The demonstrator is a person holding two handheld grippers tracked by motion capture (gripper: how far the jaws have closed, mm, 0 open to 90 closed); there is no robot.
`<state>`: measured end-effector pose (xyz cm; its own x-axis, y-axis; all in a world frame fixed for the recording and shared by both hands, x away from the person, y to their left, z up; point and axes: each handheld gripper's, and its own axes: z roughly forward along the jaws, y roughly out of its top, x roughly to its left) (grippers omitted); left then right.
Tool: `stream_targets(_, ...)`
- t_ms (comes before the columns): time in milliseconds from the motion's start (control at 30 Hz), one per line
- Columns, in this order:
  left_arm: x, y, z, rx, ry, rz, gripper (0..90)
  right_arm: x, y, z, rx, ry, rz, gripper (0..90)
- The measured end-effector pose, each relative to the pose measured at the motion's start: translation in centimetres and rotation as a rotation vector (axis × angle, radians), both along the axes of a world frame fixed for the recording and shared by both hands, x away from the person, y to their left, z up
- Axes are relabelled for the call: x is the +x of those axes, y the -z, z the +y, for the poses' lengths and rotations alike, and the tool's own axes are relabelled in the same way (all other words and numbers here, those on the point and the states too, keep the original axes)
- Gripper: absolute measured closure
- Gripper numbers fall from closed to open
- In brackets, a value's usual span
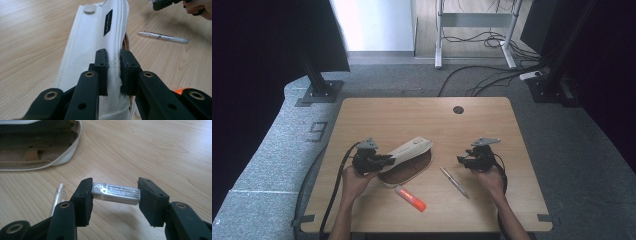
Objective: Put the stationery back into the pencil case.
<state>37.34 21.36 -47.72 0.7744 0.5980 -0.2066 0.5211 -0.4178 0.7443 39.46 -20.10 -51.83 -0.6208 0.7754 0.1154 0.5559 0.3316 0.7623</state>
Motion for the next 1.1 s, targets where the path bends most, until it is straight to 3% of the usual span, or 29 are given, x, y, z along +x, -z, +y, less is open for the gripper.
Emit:
stream_targets(433,0.0,-0.1,0.0,-0.011,-0.007,-0.005,77.5,0.4,-0.7,3.1,0.001,-0.065,-0.009,46.6)
stream_targets(1100,-0.1,-0.1,-0.1,-0.003,-0.003,-0.012,77.5,1.2,-0.6,8.1,-0.017,-0.16,0.001,46.6)
